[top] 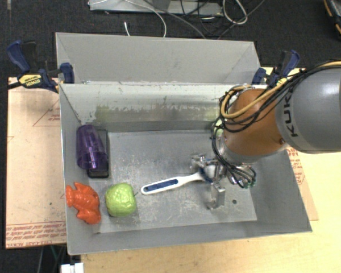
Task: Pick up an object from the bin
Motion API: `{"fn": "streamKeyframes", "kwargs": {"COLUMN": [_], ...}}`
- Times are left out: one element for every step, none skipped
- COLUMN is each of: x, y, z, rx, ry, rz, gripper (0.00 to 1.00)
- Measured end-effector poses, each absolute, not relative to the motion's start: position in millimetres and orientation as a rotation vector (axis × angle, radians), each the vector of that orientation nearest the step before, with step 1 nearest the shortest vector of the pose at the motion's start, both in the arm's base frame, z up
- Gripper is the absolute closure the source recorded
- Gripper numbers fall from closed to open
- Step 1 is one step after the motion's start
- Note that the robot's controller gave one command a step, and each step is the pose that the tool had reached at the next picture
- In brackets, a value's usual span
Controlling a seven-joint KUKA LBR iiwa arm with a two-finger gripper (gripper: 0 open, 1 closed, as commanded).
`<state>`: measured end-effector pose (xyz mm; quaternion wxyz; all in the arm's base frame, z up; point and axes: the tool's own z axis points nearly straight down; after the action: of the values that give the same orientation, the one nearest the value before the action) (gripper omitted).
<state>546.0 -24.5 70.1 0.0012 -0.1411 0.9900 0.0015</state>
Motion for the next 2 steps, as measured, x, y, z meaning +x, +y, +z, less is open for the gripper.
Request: {"fn": "streamKeyframes", "kwargs": {"x": [563.7, 566.4], "y": [-1.7, -8.6], "z": [100.8, 70.0], "rx": [-0.684, -0.782], "ry": [3.062, 3.039], "rz": [0.004, 0.007], "gripper": [0.00, 0.00]}}
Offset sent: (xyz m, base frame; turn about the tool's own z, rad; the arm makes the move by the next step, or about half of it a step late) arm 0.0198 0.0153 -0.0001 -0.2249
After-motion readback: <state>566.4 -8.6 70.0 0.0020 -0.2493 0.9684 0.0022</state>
